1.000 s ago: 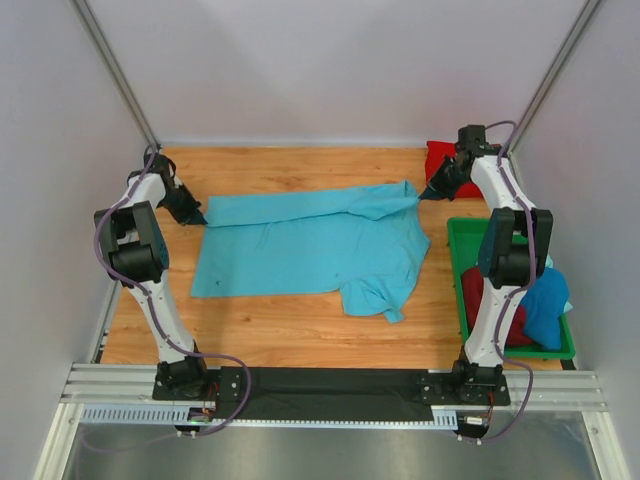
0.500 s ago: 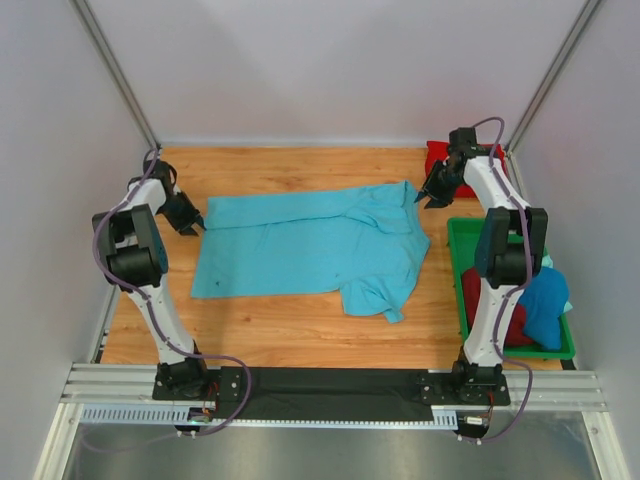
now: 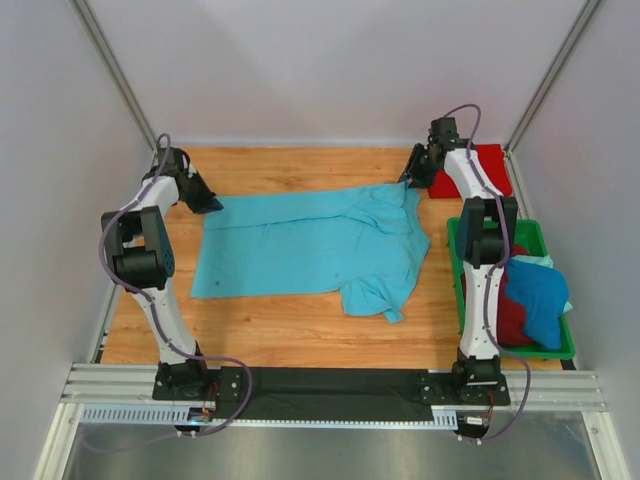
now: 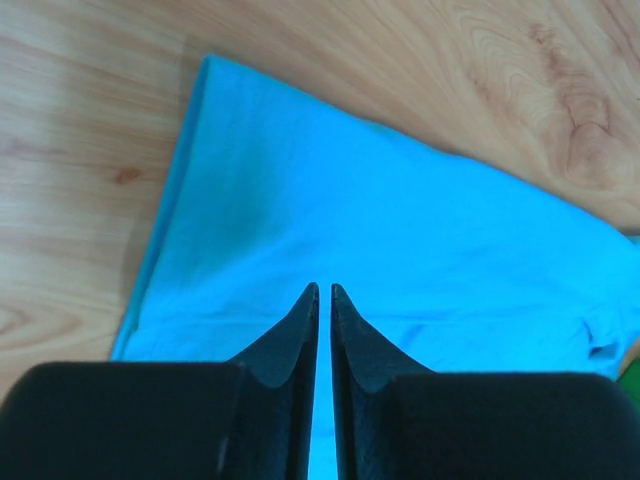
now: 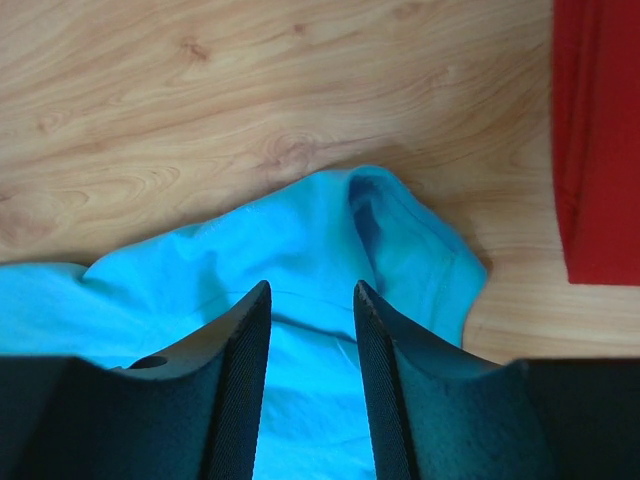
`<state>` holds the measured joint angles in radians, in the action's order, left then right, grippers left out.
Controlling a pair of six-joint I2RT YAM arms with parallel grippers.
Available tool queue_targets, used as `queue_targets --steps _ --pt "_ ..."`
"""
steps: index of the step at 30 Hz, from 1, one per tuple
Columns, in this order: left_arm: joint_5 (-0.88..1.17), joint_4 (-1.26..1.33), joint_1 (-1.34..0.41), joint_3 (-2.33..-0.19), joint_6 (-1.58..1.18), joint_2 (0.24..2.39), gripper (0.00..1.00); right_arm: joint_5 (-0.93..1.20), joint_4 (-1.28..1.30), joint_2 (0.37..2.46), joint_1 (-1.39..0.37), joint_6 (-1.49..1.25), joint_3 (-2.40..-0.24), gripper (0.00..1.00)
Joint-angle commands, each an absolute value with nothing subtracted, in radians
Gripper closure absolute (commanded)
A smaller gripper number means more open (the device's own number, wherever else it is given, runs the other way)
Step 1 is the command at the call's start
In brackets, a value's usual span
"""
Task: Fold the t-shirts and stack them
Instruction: Fold the tshirt
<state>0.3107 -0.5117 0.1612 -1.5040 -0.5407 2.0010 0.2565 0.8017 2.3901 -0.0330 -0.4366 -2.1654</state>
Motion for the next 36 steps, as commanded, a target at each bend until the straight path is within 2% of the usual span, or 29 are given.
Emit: queue_targets --steps 1,16,22,28,33,36 --pt "0.386 -0.439 0.170 -1.535 -0.597 2.049 0.85 0.267 0.744 2.410 -0.051 -0.426 -2.214 0.59" --pt "0.364 -0.485 0.169 -1.546 -0.601 2.144 0.91 0.196 0.770 2.462 -0.052 -0.373 -2.241 0.58" --pt "0.338 -0.518 0.169 -1.555 -0.595 2.166 0.93 0.192 0.758 2.483 -0.051 -0.367 -2.264 0.61" --pt "0.305 -0.545 0.172 -1.563 -0.591 2.177 0.93 0.184 0.746 2.507 -0.051 -0.371 -2.290 0.72" --pt "0.292 -0.549 0.178 -1.580 -0.606 2.200 0.94 0.112 0.723 2.494 -0.051 -0.396 -2.298 1.00" --pt "0.265 -0.548 0.193 -1.575 -0.609 2.203 0.94 0.028 0.664 2.467 -0.049 -0.428 -2.244 1.00"
